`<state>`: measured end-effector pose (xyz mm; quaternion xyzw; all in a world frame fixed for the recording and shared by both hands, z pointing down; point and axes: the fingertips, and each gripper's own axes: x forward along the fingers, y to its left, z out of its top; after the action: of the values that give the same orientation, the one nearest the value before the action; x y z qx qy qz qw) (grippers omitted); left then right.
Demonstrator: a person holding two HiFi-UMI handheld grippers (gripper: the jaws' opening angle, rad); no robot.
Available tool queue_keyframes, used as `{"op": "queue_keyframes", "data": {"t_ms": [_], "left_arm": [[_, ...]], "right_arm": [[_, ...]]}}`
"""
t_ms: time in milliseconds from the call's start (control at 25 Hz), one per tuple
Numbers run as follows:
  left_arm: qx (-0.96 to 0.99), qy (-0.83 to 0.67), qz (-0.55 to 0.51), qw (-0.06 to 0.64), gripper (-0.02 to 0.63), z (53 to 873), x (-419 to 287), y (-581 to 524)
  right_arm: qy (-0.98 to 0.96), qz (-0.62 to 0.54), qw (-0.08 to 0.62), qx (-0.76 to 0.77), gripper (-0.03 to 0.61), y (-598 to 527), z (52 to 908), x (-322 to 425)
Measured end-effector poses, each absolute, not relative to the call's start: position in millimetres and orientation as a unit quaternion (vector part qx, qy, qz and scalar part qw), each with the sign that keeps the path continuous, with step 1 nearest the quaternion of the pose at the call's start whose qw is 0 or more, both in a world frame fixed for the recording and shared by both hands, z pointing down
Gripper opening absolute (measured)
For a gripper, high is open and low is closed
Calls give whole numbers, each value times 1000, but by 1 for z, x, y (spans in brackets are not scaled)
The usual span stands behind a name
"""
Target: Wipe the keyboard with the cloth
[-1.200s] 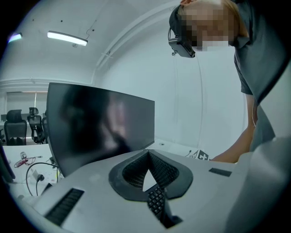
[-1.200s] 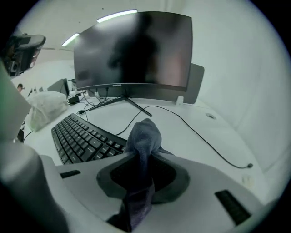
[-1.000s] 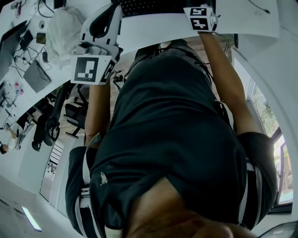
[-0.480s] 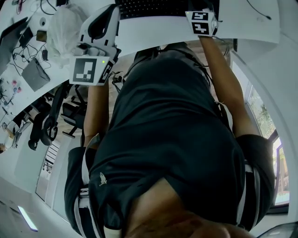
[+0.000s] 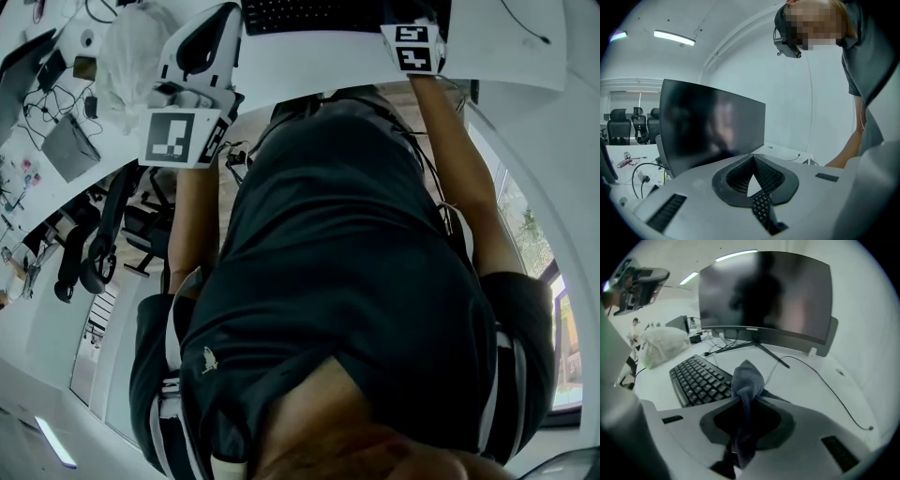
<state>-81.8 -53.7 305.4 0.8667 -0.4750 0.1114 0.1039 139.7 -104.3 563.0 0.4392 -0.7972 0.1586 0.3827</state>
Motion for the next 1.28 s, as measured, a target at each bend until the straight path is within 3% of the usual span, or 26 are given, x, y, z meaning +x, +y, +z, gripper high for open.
{"op": "queue_keyframes", "data": {"t_ms": [240, 520, 800, 1080, 1280], "left_arm": [[872, -465, 110, 103, 5, 306, -74, -52], [867, -477, 102, 104, 6, 304, -91, -52], [870, -467, 112, 113, 6, 303, -87, -51], [867, -477, 90, 116, 6, 308, -102, -64], [867, -473, 87, 133, 5, 318, -113, -59]], "right_arm": [[-855, 142, 372, 332, 64, -67, 566, 46], [-790, 177, 375, 452, 64, -105, 560, 155], [-869, 134, 368, 301, 63, -37, 569, 25], [-791, 190, 386, 435, 63, -77, 565, 143], [-804, 162, 398, 411, 55, -48, 567, 90]]}}
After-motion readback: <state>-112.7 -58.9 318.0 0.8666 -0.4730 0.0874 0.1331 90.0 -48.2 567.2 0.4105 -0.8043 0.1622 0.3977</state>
